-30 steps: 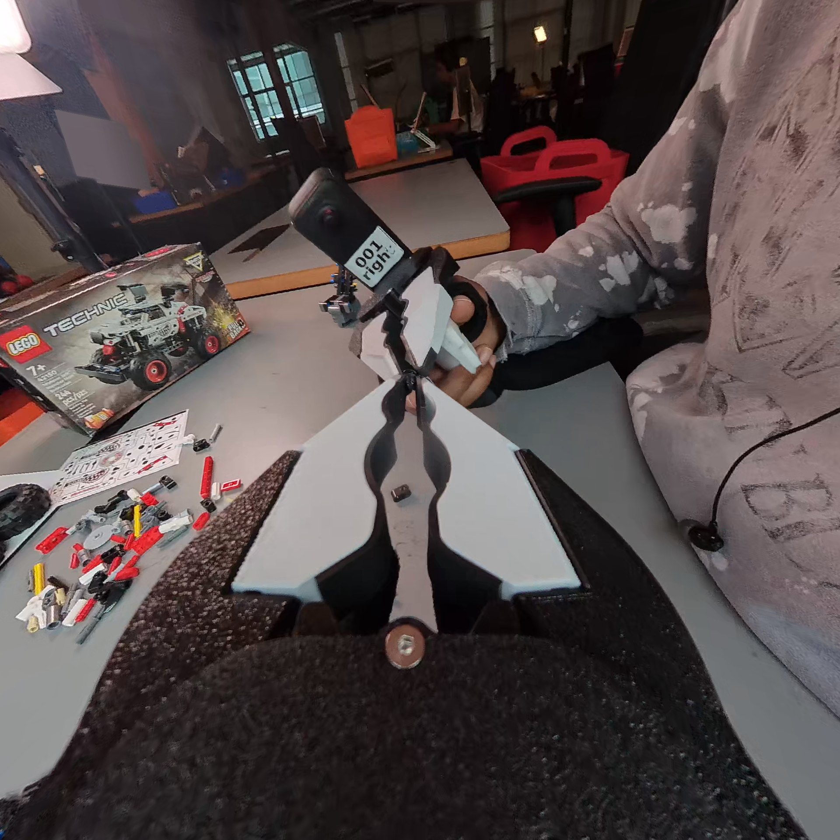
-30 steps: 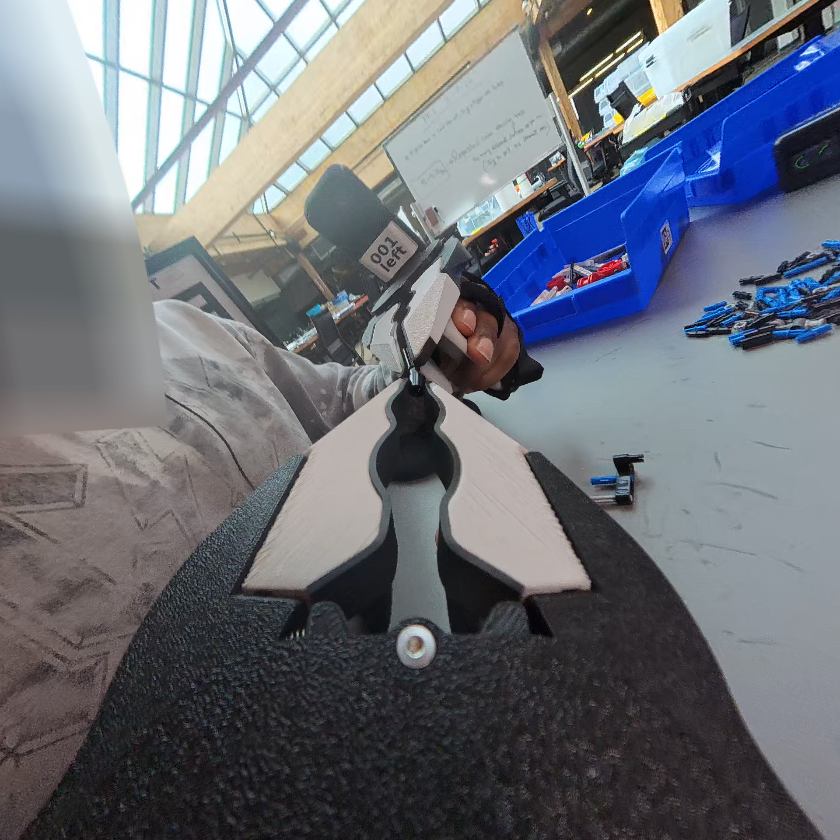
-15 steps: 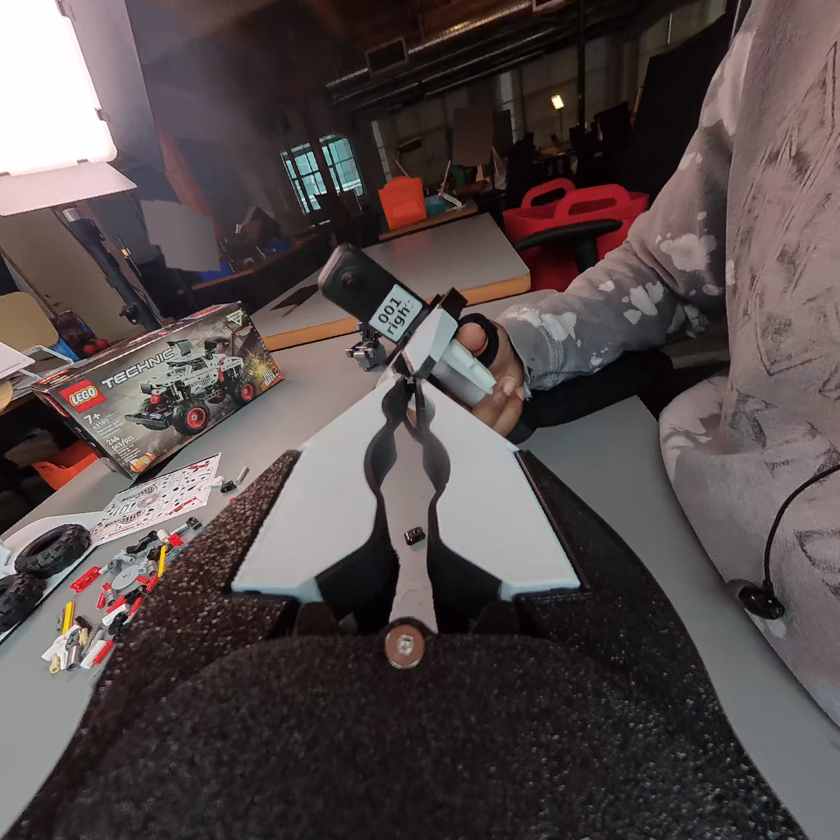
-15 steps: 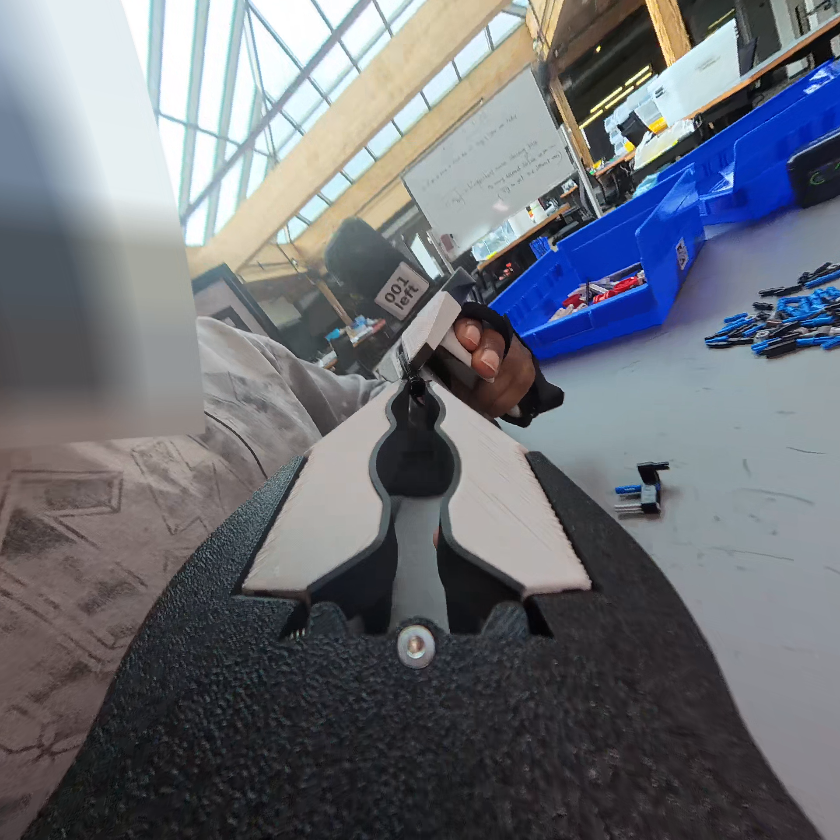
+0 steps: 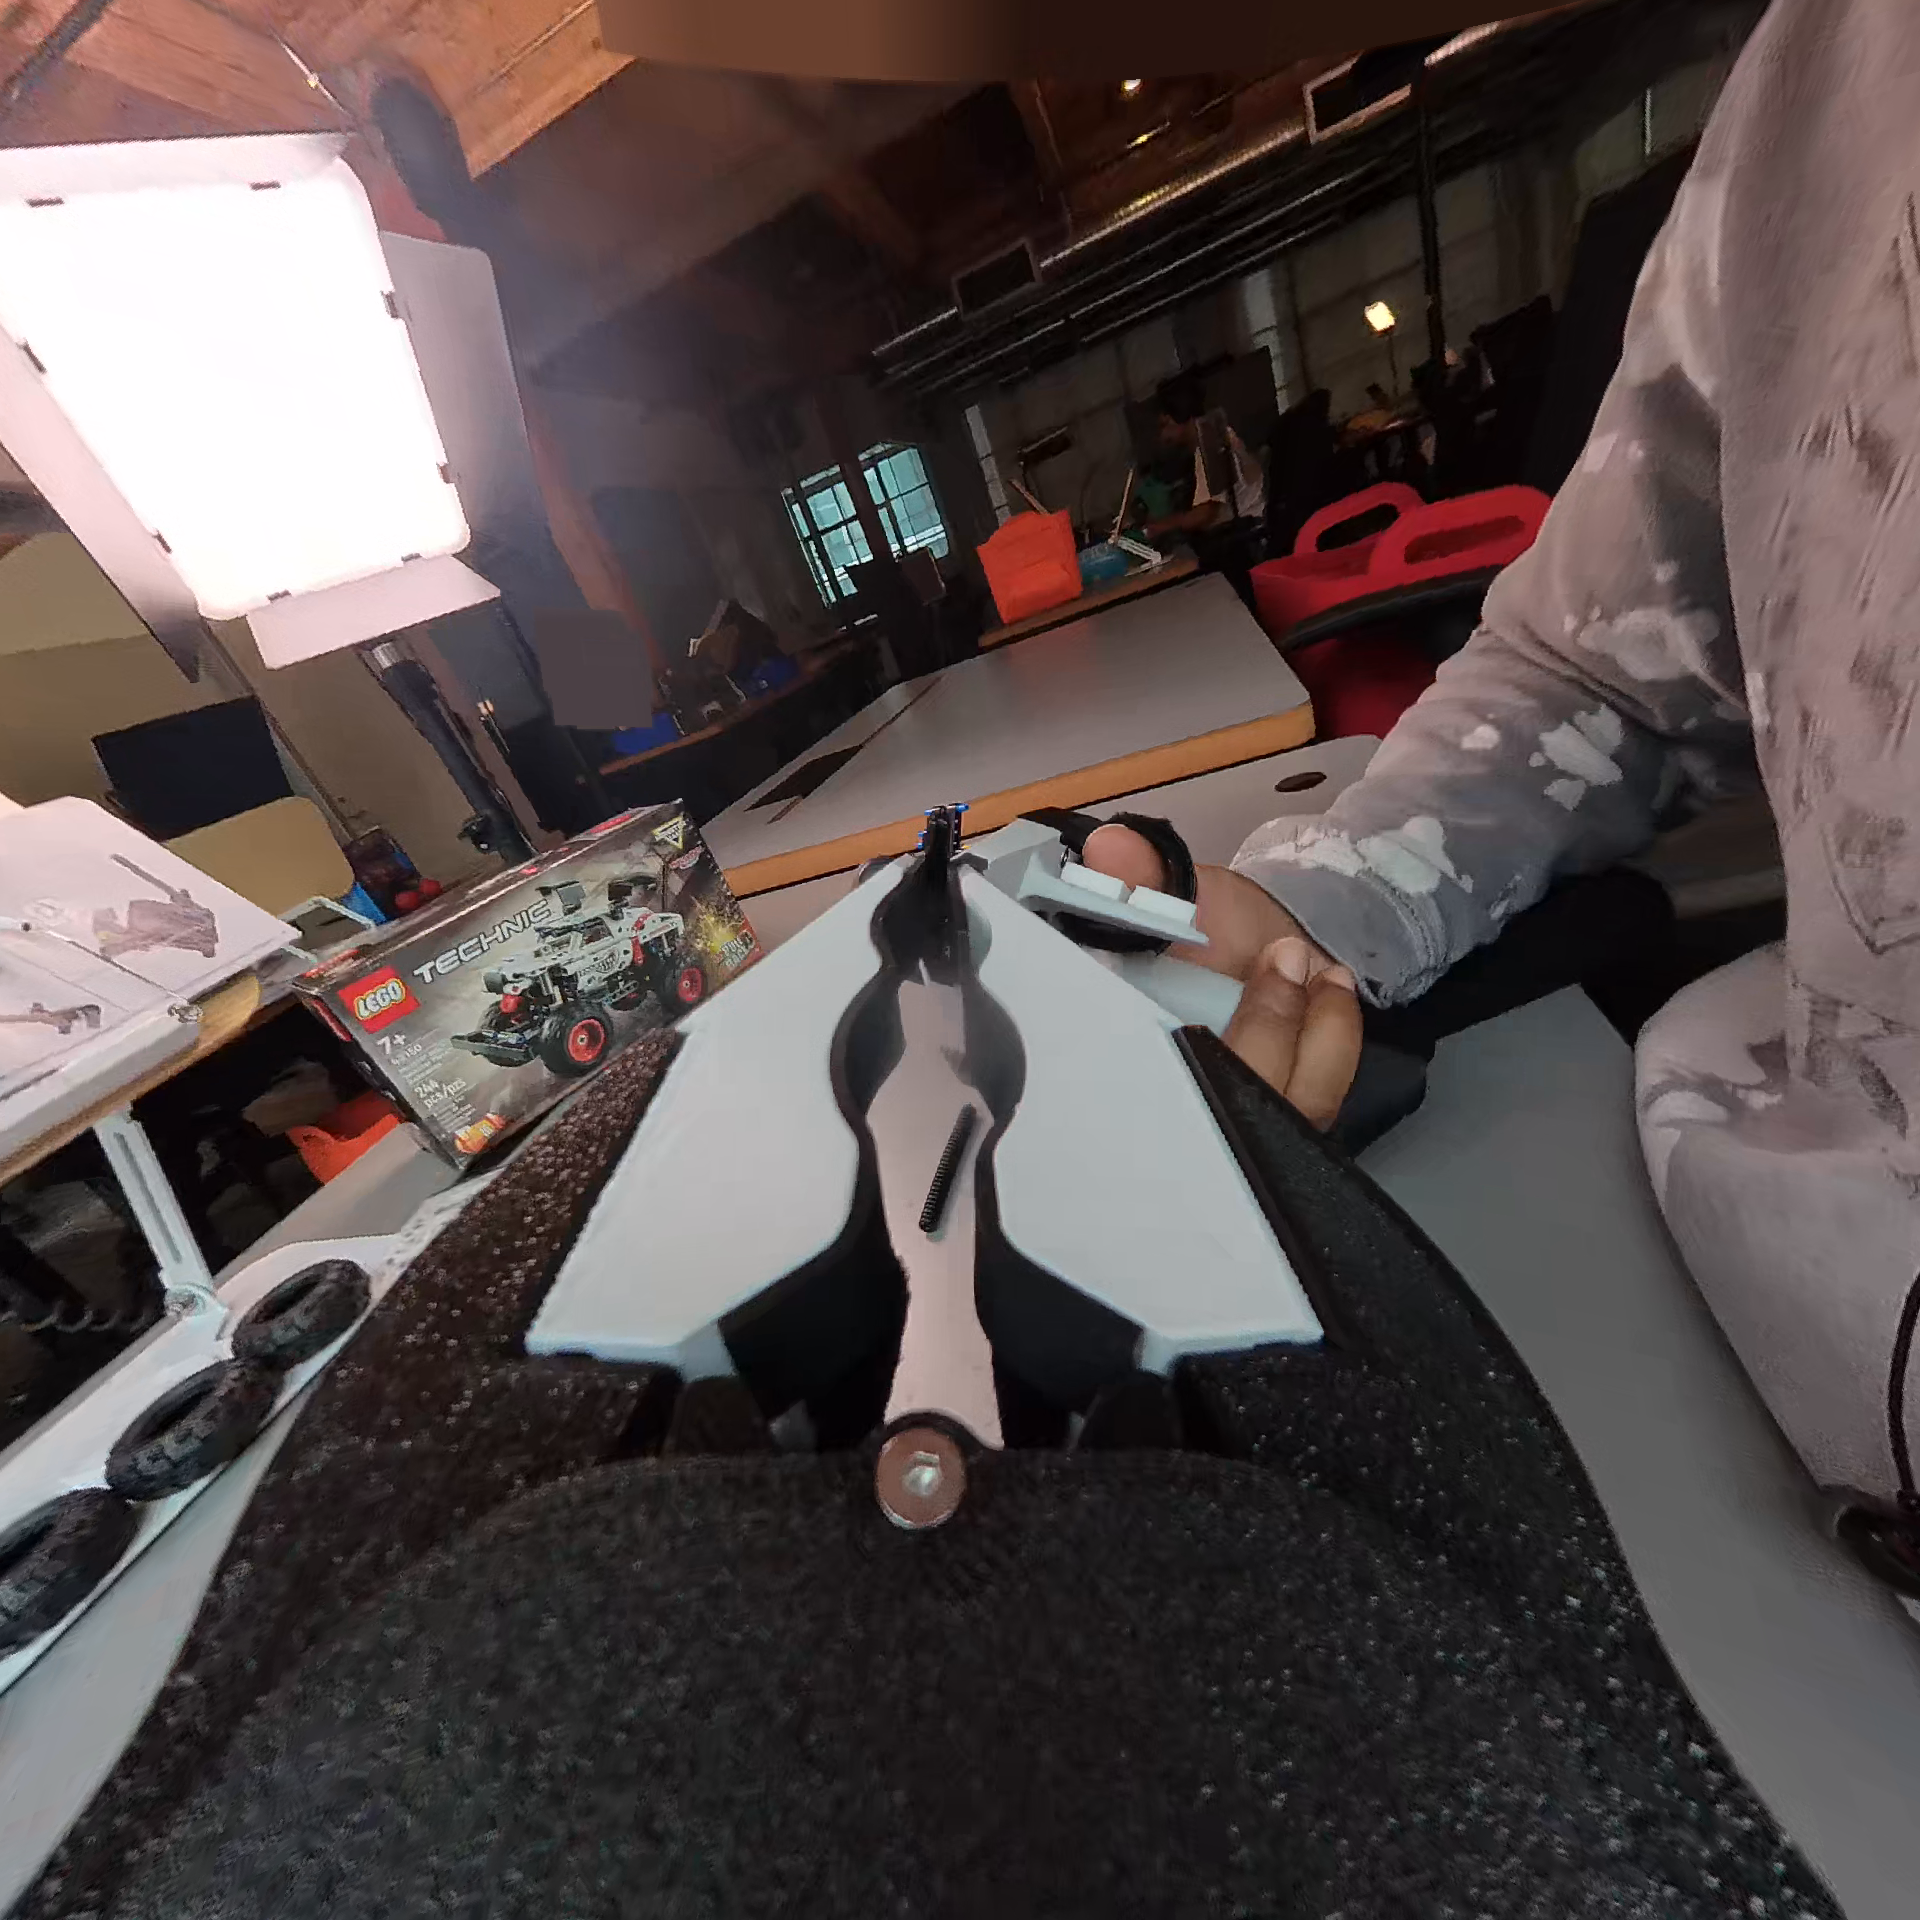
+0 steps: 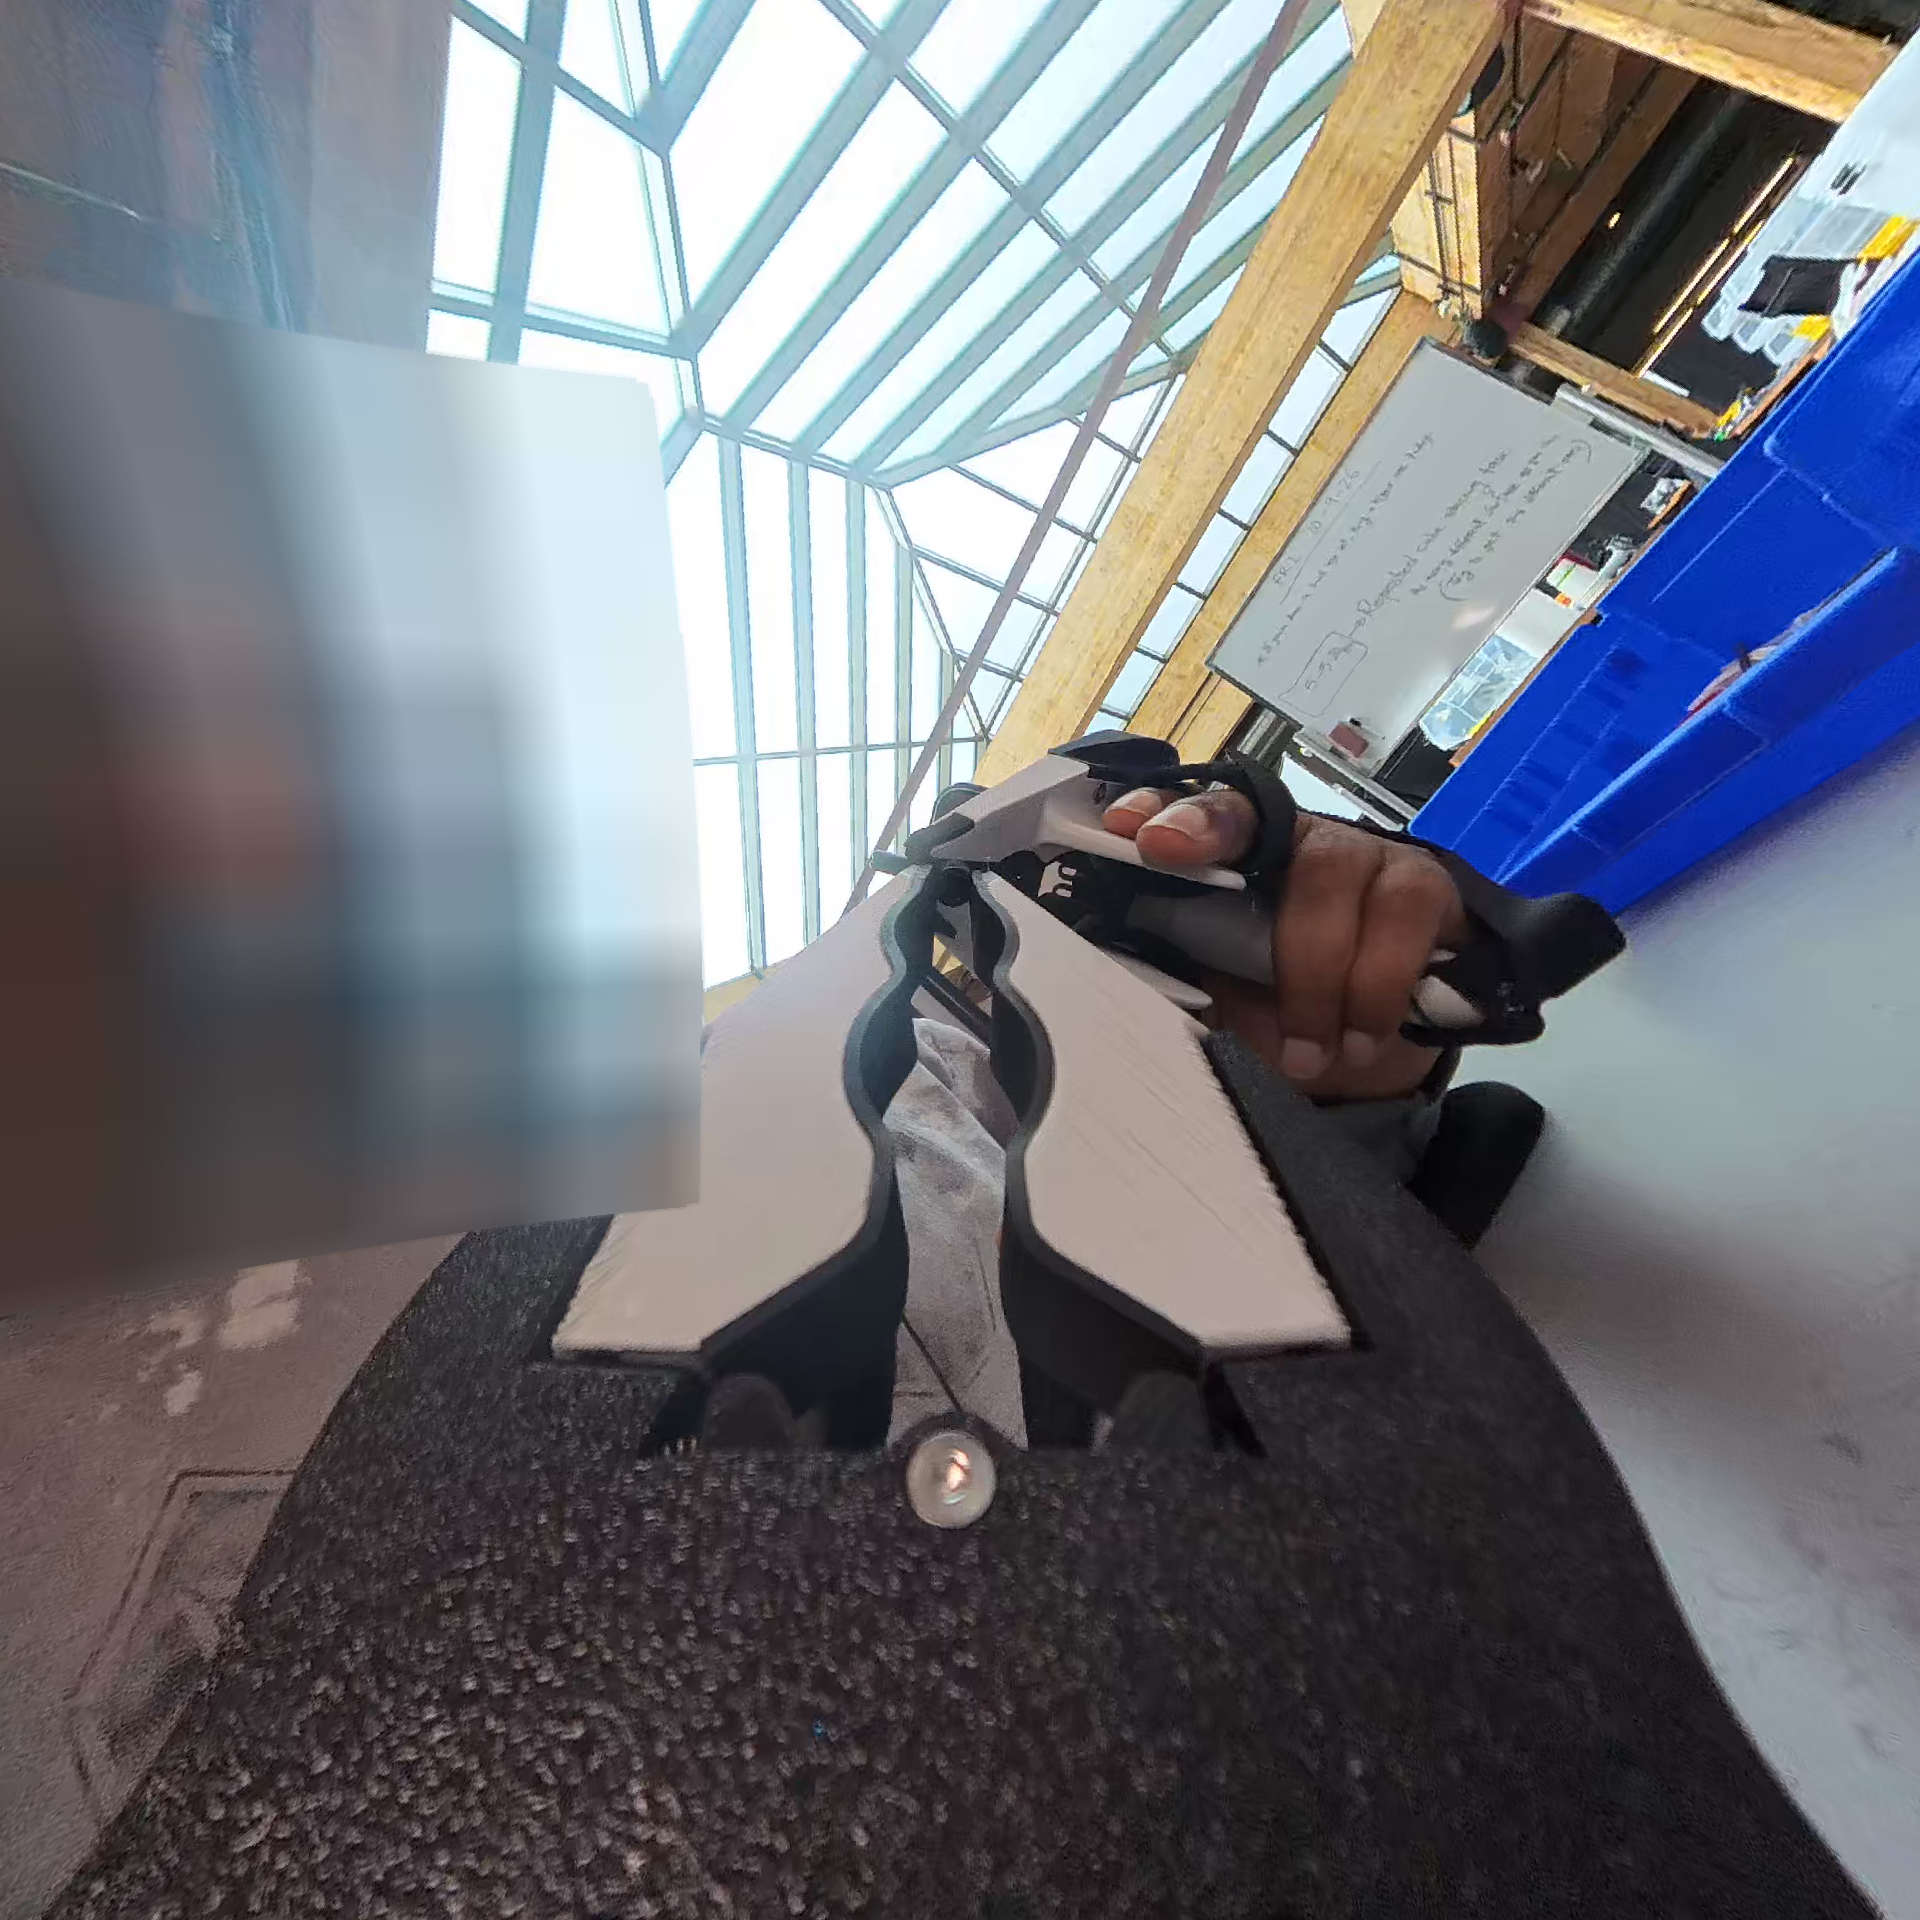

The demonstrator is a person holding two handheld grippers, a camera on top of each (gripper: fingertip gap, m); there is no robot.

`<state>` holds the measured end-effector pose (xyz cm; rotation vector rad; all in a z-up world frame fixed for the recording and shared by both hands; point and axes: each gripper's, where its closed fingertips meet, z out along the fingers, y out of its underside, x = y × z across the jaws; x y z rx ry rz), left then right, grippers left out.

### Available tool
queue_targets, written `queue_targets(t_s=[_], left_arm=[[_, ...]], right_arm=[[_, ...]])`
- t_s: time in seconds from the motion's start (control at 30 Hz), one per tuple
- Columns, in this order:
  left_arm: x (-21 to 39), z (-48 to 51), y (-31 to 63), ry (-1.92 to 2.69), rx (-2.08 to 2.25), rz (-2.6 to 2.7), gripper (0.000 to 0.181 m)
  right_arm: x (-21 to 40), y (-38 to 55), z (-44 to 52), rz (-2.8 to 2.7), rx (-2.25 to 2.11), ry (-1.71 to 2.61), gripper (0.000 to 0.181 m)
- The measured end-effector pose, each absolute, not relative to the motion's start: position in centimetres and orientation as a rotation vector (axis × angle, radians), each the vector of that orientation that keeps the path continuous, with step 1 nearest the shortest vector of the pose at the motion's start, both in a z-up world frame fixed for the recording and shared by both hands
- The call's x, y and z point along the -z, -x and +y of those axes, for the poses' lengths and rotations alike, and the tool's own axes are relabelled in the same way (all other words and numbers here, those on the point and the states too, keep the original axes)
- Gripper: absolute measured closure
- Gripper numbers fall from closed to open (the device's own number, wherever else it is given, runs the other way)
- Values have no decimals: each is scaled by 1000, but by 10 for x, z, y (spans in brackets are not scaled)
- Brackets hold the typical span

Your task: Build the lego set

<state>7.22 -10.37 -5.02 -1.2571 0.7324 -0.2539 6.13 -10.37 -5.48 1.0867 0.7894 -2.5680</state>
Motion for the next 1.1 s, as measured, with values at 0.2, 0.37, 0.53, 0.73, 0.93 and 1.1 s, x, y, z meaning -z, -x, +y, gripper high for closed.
queue_targets(t_s=[0.2,0.37,0.53,0.73,0.93,1.1], left_arm=[[49,-96,-58,1309,512,556,177],[42,-92,-47,1289,792,369,177],[35,-85,-38,1225,1083,133,178],[30,-74,-33,1094,1441,-167,179],[25,-76,-39,1031,1567,-228,179],[22,-79,-41,1025,1583,-217,179]], right_arm=[[51,-53,-91,1021,2718,-1195,176],[53,-54,-82,1281,2780,-1328,175],[50,-48,-74,1467,2910,-1488,176],[33,-44,-77,2029,3108,-1649,175],[29,-43,-79,2440,3084,-1720,175],[26,-44,-80,2467,3099,-1706,175]])
